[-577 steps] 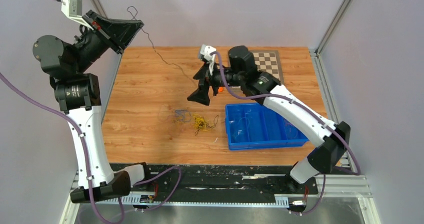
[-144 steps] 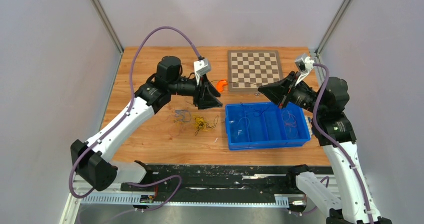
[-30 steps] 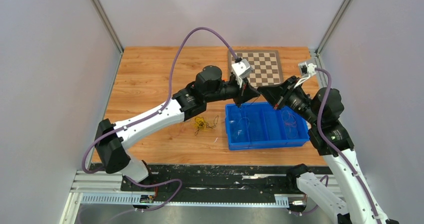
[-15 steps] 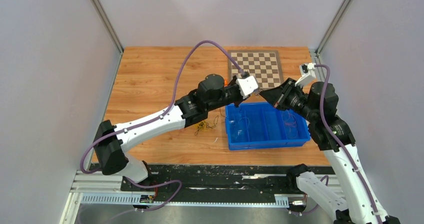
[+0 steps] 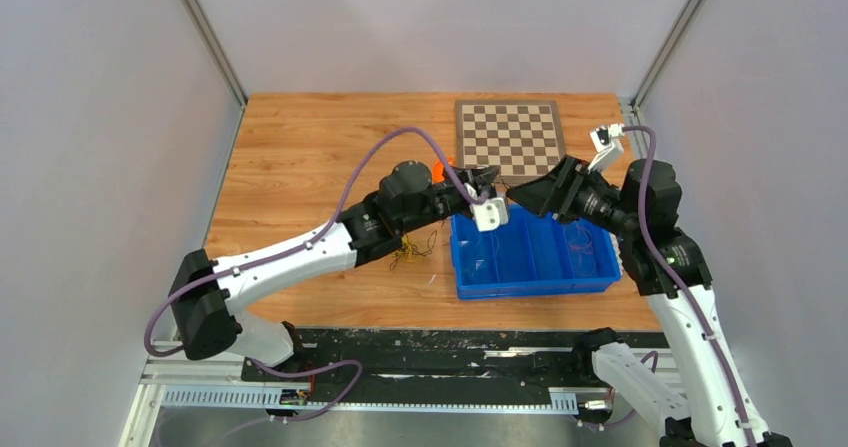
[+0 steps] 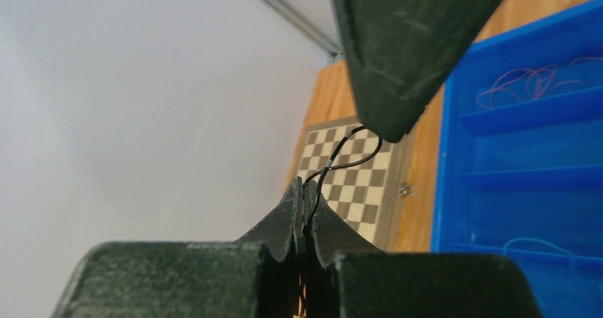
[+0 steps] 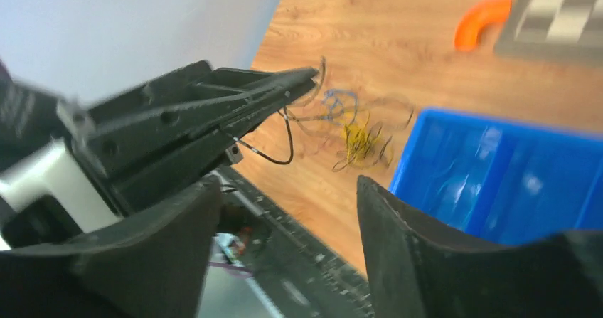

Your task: Untangle the cables

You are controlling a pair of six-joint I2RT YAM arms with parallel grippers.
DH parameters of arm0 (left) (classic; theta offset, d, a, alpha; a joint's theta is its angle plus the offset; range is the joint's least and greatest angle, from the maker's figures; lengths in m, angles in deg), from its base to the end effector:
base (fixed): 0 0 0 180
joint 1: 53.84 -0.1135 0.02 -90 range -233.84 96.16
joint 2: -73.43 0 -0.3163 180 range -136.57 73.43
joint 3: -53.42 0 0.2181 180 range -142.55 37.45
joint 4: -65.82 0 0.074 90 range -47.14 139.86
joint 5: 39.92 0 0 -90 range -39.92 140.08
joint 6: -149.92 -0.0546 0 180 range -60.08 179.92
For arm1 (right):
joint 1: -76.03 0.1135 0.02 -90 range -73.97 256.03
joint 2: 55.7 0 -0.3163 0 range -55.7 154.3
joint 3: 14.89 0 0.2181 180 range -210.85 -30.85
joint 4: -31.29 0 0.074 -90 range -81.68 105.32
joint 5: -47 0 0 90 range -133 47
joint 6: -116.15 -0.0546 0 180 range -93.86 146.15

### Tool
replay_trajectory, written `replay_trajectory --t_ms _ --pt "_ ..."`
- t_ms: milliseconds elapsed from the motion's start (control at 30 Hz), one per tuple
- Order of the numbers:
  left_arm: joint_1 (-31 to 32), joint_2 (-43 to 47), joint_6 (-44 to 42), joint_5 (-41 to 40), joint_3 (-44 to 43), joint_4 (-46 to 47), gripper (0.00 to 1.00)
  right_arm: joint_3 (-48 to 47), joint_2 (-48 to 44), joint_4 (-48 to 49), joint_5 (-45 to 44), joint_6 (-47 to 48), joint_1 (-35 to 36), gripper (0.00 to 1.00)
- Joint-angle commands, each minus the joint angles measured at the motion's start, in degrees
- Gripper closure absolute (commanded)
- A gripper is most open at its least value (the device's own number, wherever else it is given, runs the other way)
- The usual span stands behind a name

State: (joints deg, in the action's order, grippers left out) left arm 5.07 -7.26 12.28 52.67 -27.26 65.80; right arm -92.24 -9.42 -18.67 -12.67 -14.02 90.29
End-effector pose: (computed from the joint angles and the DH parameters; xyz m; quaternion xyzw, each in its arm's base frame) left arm 0.1608 -0.2714 0.4255 0.5763 0.4100 -0.0853 0.7018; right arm 0.0928 0.0520 0.4154 0.0278 0.7993 0.4459 0.4018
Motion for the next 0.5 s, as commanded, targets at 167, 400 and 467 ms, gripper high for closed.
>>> replay_trajectory --t_ms 167,400,467 --pt "-11.9 -1.5 53.0 45.4 -24.6 -30.6 1.00 -6.7 -12.9 1.1 16.7 66.8 -0.1 0.00" --pt "-11.8 -6.0 68.2 66.6 -26.8 -26.5 1.00 -9.2 -12.2 1.3 32.8 75.5 -0.2 0.08" --pt "-11.1 -6.5 68.4 69.6 -26.7 -26.1 1.00 -10.8 -10.3 1.7 35.1 73.2 -0.2 0.13"
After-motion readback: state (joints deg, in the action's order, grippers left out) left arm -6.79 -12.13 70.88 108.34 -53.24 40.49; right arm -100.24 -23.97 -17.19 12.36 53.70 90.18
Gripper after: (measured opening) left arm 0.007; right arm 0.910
